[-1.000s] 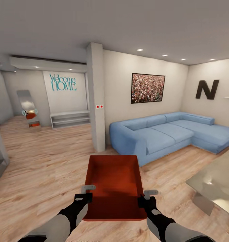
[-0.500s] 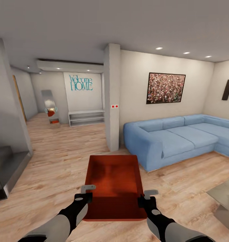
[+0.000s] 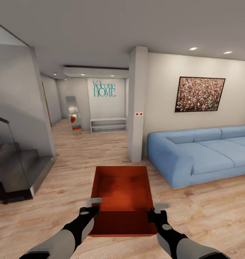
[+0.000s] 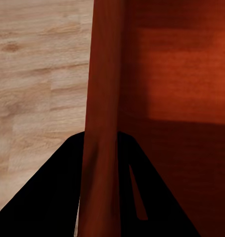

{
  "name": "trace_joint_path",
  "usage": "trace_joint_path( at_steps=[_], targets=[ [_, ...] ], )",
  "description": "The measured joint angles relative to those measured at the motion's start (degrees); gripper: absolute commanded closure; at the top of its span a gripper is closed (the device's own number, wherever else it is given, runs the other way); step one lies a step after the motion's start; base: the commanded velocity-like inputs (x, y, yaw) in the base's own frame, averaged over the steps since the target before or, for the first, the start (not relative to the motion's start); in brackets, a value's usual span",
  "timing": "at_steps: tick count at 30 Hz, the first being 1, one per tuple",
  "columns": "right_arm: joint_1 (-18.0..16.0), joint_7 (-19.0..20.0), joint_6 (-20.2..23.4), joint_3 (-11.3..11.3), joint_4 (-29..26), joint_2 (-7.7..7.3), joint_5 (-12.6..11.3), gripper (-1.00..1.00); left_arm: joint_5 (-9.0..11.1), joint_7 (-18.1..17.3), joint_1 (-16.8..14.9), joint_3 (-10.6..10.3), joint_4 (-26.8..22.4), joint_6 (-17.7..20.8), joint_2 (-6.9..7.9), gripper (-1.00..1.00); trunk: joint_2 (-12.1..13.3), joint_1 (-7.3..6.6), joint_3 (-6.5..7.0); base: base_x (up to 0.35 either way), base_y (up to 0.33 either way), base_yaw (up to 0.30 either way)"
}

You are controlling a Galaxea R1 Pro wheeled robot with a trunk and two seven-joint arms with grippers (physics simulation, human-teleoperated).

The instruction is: Move the two storage containers from the living room to the garage. In the garage, place one container on the floor and stack the other container on top of it (either order is fine).

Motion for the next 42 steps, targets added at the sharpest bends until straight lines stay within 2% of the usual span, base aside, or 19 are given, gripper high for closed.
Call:
trace_joint_path(
  at_steps=[22,30,42],
  targets=[
    [0.00,0.00,0.00,0.01,0.00,0.00,0.00,1.00,-0.01,0.00,0.00,0.01,0.00,0.00,0.00,1.00,0.00,0.00,0.00,0.001,0.000,0.300],
    [0.00,0.00,-0.01,-0.03,0.00,0.00,0.04,1.00,-0.01,0.00,0.00,0.00,0.00,0.00,0.00,1.00,0.00,-0.02,0.00,0.122,0.000,0.293],
    [0.02,0.01,-0.03,-0.11,-0.01,-0.01,0.14,1.00,0.02,0.00,-0.01,-0.03,0.02,-0.01,0.00,1.00,-0.01,-0.03,0.00,0.291,0.000,0.037]
  ],
)
